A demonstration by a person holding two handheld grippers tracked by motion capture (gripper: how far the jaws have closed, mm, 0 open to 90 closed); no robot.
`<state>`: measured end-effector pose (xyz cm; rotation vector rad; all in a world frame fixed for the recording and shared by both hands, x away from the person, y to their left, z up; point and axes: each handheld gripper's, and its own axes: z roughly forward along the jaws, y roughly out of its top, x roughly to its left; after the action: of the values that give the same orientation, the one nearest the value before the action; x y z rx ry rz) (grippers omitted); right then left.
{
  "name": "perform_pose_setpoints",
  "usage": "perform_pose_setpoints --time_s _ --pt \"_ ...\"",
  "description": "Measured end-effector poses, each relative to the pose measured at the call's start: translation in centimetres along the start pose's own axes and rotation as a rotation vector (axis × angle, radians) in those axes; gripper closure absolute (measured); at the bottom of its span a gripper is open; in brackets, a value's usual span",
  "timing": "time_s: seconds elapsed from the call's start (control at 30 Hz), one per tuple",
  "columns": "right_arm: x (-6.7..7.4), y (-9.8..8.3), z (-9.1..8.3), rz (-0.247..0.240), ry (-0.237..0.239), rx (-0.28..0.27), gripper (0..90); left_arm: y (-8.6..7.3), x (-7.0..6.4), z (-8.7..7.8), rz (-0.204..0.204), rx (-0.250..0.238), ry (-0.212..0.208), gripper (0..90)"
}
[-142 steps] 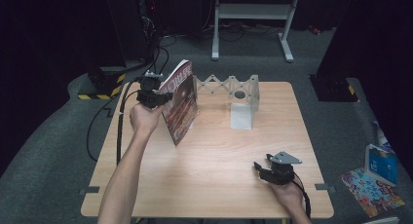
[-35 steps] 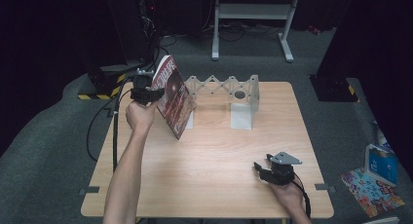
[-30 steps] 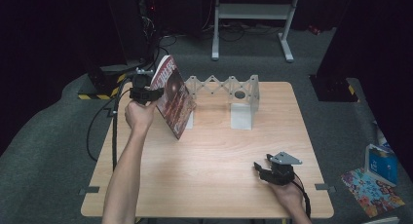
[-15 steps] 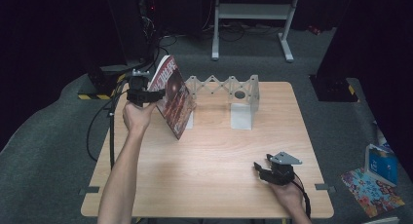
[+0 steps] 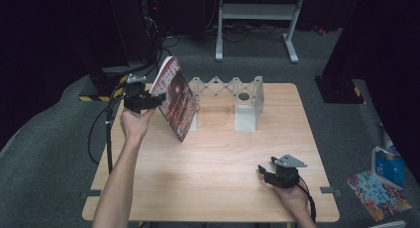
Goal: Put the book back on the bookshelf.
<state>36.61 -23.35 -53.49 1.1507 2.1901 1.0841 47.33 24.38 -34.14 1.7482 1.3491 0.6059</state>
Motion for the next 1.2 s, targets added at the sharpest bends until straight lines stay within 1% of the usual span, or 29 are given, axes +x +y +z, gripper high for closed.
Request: perform_pose_setpoints --time_s 0.1,0.2,0.37,0.53,0.7,0.8,0.93,1.07,1.2 --pt "0.0 0.0 0.0 0.001 0.0 0.0 35.5 -0.2 0.0 -0.5 -0.007 -0.019 -0.011 39.0" --pt "0.0 0.0 0.0 0.002 0.0 0.0 35.5 -0.2 0.1 -0.9 -0.002 -0.029 -0.012 38.5" --pt "0.0 0.0 0.0 0.001 0.0 0.0 35.5 -0.3 0.2 -1.7 -0.013 -0.055 -0.023 37.8" --pt "0.0 0.0 0.0 0.001 0.0 0.0 35.5 -0.4 0.2 -2.6 -0.005 -0.076 -0.031 37.4" --pt "0.0 0.0 0.0 0.003 0.0 0.001 35.5 -0.8 0.2 -3.2 -0.002 -0.091 -0.048 36.4" --pt "0.0 0.0 0.0 0.003 0.0 0.001 35.4 -1.0 0.0 -3.5 0.007 -0.093 -0.052 36.0" --pt "0.0 0.0 0.0 0.0 0.0 0.0 35.5 -1.2 -0.2 -4.0 0.006 -0.109 -0.065 35.4" --pt "0.0 0.0 0.0 0.001 0.0 0.0 35.5 -1.3 -0.4 -4.4 0.018 -0.113 -0.072 34.6" --pt "0.0 0.0 0.0 0.001 0.0 0.0 35.5 -1.6 -0.5 -4.6 0.015 -0.119 -0.081 34.2"
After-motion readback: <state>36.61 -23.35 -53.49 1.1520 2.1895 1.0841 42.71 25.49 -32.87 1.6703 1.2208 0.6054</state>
